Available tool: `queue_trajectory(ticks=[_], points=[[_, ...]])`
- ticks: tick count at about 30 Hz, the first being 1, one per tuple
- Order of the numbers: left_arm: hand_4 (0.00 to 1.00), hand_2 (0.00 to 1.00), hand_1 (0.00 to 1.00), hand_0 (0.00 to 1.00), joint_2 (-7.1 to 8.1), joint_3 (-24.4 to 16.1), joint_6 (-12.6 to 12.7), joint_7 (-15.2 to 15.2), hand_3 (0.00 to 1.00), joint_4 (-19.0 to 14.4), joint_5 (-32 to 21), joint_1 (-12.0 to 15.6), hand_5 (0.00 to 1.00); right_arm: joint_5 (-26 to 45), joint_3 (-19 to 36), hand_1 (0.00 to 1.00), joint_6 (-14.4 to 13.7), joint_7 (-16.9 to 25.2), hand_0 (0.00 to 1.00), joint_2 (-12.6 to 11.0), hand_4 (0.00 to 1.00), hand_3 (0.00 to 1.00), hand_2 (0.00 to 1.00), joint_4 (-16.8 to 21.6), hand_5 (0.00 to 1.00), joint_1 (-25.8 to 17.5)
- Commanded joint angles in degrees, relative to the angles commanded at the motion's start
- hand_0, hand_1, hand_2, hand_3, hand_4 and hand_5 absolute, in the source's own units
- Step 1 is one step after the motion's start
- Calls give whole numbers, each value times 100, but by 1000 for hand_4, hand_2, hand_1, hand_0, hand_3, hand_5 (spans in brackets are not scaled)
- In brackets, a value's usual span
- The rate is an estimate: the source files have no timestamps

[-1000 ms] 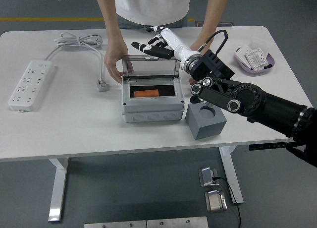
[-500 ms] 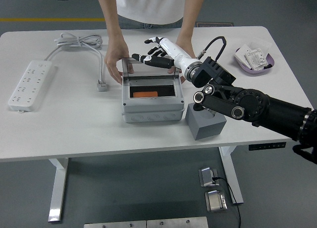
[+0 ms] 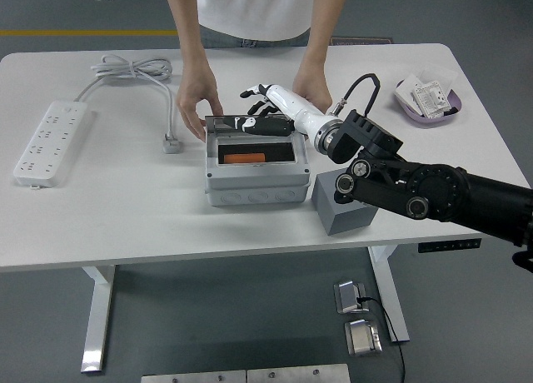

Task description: Fetch the battery,place it into the box,close the lid of the box

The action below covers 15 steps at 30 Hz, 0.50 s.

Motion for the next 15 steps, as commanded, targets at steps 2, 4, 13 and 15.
queue_trajectory(ticks=[2,4,13,15], points=[[703,622,688,601,-1,26,2,-12,640,2,-36,8,147,-47,-11,659,-3,-35,789,-51,930,856,688,124,782,-11],[703,622,688,601,-1,56,3,-27,640,3,-73,16,147,-82,-33,659,-2,-70,789,-102,930,856,688,247,782,-22],[701,621,688,600,-23,116,9,-53,639,9,-142,45,146,-23,-117,654,66,-124,763,-232,927,858,689,507,781,-122],[701,621,688,600,-29,131,9,-58,639,9,-156,47,146,13,-136,654,75,-119,763,-252,927,858,689,515,781,-147]])
